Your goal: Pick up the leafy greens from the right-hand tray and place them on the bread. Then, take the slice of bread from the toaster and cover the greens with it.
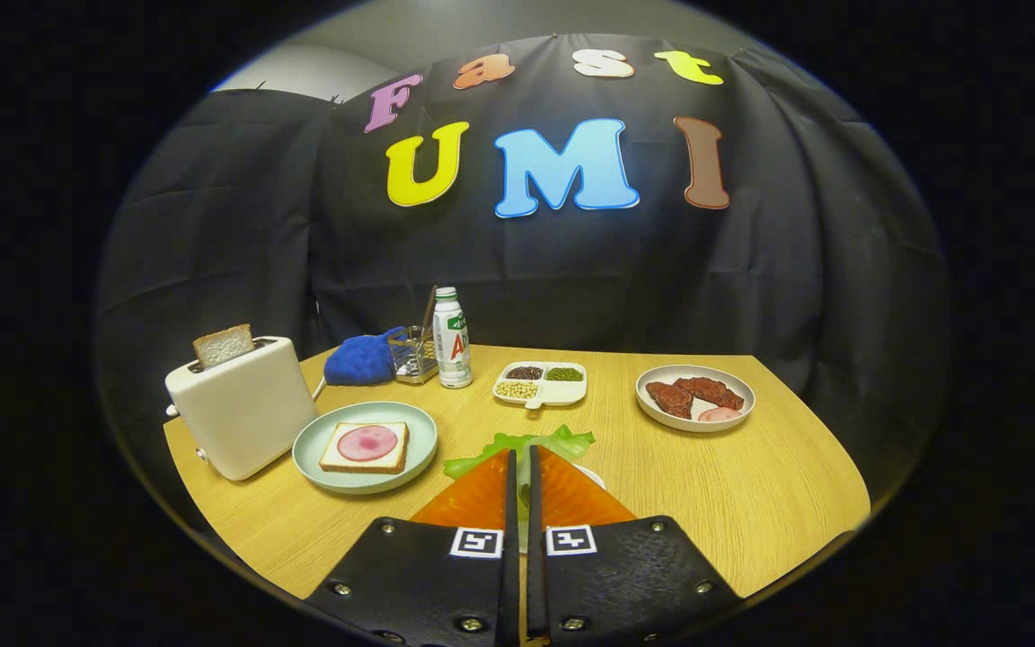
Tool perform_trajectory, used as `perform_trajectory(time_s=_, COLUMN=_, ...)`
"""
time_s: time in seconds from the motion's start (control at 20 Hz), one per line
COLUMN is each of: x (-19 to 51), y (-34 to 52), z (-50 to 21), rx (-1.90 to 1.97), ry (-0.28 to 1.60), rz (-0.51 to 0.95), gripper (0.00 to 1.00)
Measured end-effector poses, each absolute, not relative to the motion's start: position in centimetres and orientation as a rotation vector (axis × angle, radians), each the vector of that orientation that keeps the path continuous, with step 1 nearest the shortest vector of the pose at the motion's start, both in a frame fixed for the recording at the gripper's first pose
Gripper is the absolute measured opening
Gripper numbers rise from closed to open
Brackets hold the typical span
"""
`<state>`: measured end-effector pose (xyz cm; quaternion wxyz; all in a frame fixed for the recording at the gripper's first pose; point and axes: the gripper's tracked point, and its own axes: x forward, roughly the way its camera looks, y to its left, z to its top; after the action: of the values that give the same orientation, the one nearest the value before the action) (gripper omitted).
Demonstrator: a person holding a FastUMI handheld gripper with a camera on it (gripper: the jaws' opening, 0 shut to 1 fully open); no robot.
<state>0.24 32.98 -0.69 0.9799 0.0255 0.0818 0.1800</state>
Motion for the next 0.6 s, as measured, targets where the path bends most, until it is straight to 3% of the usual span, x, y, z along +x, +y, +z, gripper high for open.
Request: perform_trajectory(time_s=0.6, x=0.5, y=38.8, z=0.5, rx=0.048, ry=0.144, rz=0.449, gripper=0.03)
